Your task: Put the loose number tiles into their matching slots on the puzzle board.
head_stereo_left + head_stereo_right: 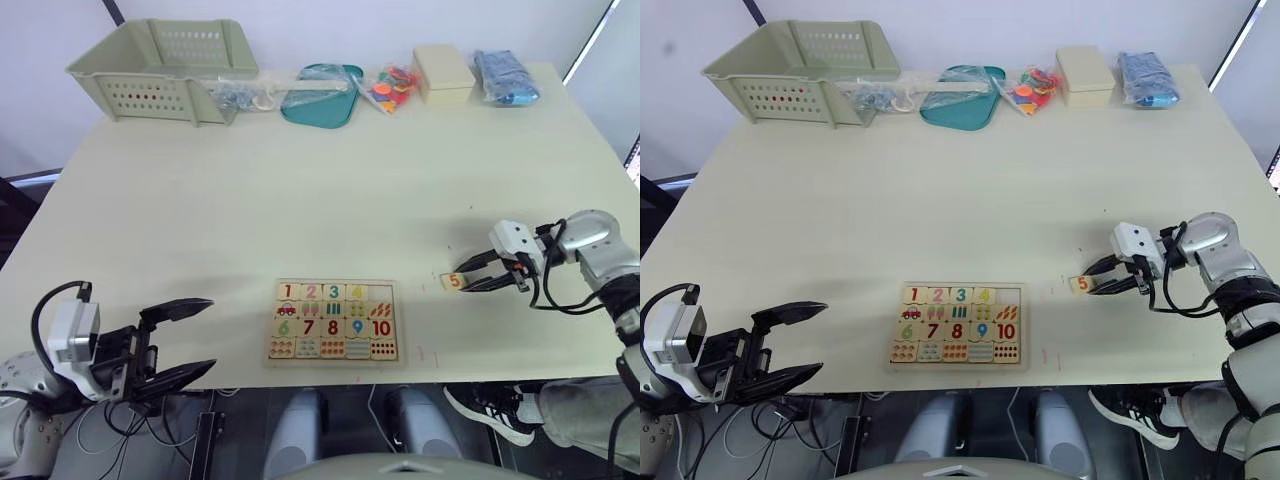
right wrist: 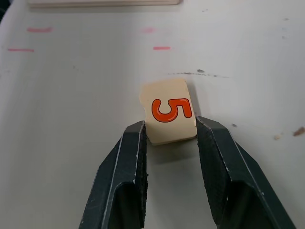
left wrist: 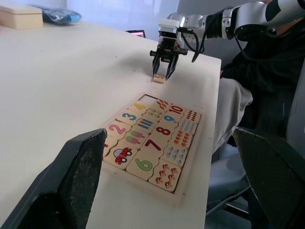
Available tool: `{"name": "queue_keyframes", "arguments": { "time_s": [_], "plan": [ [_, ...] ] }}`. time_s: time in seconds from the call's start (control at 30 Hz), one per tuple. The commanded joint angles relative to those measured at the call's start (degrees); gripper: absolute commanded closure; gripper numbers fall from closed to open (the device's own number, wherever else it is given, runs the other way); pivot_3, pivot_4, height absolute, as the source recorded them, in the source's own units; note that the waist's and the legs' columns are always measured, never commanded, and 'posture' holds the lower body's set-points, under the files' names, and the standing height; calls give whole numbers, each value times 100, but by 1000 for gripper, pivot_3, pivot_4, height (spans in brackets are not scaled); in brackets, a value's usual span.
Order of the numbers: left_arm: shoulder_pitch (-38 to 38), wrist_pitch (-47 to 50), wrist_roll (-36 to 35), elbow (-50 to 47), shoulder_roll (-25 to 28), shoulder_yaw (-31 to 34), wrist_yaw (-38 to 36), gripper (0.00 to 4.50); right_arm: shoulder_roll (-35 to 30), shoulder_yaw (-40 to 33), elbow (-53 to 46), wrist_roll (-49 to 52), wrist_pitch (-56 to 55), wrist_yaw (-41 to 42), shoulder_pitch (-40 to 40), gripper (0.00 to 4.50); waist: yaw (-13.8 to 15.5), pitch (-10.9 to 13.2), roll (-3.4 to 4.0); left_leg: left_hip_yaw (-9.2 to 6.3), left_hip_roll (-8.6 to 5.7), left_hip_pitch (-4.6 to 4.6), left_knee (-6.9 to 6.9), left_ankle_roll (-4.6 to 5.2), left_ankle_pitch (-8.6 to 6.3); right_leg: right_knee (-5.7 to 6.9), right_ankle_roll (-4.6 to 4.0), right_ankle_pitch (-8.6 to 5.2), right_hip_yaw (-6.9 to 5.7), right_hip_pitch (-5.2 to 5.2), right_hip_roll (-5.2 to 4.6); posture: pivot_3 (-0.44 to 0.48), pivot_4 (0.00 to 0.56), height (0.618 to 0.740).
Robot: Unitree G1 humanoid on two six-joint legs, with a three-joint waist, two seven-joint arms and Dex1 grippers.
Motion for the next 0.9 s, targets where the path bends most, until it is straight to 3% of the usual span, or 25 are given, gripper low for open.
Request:
{"name": "queue_keyframes", "arguments": {
  "time_s": [0.03, 0.2, 0.27, 0.37, 0.47, 0.6, 0.77, 0.9],
  "plan": [
    [91, -31, -51, -12, 14, 143, -180, 0, -365, -658, -1514, 159, 1030, -80, 193, 3521, 0, 4, 7, 0, 0, -2, 0, 0, 0, 0, 0, 0, 0, -1, 0, 0, 150, 740],
    [179, -50, -78, -19, 34, 206, -180, 0, -954, -1102, -4517, 199, 3452, -1072, 617, 3521, 7, 12, 21, -14, 2, -13, -1, 0, 0, 1, -1, -1, -9, -13, 1, 0, 150, 740],
    [213, -48, -83, -24, 43, 230, -180, 0, -1073, -1019, -5622, 297, 5035, -1602, 336, 3521, 3, 18, 31, -16, 2, -11, -2, 0, 0, -1, -1, -1, -11, -11, 1, 0, 150, 740],
    [226, -35, -89, -27, 54, 269, -180, 0, -782, -1076, -6520, 722, 6832, -2302, -67, 3521, 0, 16, 30, -16, 0, -43, 6, -1, 0, 4, 1, 1, -8, -41, -2, 0, 150, 740],
    [236, -40, -82, -32, 49, 288, -179, 0, -479, -962, -7049, 834, 8298, -2972, -407, 3521, 17, 12, 24, -32, 0, -64, 11, -1, 0, 2, 0, 1, -22, -51, -3, 0, 150, 740],
    [309, -40, -74, -99, 1, 319, -161, 0, -179, -756, -7644, 954, 9362, -3525, -577, 3521, 63, 8, 16, -34, -11, -99, 12, -1, 0, -1, 1, 1, -27, -79, -13, 0, 150, 740],
    [420, -20, -82, -179, -50, 376, -108, 0, 350, -479, -7907, 905, 10095, -4217, -723, 3521, 20, 8, 16, -31, -11, -100, 10, -1, 0, 0, 1, 1, -24, -83, -13, 0, 150, 740],
    [461, -19, -69, -209, -79, 375, -91, 0, 389, -114, -7928, 713, 10013, -4528, -598, 3521, 9, 7, 15, -31, -10, -98, 11, -1, 1, 5, 1, 1, -24, -82, -10, 0, 150, 740]
  ]
}}
